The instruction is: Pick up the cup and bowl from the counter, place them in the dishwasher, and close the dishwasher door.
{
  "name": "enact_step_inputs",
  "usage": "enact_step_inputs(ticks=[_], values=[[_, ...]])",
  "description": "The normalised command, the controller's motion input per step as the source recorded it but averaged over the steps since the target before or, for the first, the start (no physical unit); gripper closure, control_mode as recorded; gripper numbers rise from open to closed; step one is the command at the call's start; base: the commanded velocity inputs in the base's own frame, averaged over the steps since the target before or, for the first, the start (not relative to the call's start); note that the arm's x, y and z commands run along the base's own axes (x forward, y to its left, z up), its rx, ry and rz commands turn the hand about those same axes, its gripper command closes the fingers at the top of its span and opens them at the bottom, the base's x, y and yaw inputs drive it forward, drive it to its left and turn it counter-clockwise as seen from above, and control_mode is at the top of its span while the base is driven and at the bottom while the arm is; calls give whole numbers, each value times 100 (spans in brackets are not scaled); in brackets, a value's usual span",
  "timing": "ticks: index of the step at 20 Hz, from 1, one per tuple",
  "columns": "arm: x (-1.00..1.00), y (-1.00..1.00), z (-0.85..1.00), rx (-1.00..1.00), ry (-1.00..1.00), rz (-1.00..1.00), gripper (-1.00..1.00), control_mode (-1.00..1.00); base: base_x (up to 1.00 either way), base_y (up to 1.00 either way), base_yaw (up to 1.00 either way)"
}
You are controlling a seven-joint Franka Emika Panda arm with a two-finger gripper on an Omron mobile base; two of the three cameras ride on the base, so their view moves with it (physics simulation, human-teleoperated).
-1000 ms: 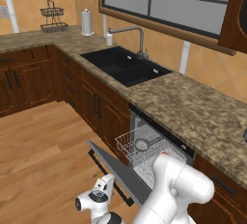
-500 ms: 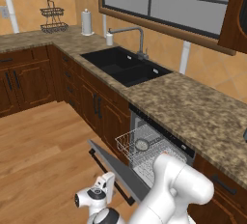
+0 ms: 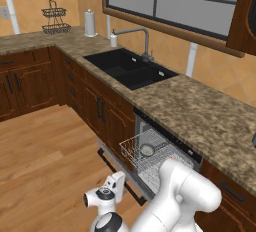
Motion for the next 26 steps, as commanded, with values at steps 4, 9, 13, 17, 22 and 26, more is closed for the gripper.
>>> enact_step_inputs(ticks=[4, 9, 13, 17, 22, 26], values=[[64, -93, 0, -38, -14, -30, -100, -100, 0, 0, 0], [60, -92, 0, -39, -15, -31, -100, -100, 0, 0, 0], [58, -97, 0, -35, -13, -32, -100, -100, 0, 0, 0], [62, -100, 0, -30, -8, -32, -100, -100, 0, 0, 0], [76, -100, -6, -23, -2, -31, -100, -100, 0, 0, 0], [73, -100, -29, -20, 0, -29, -100, -100, 0, 0, 0]])
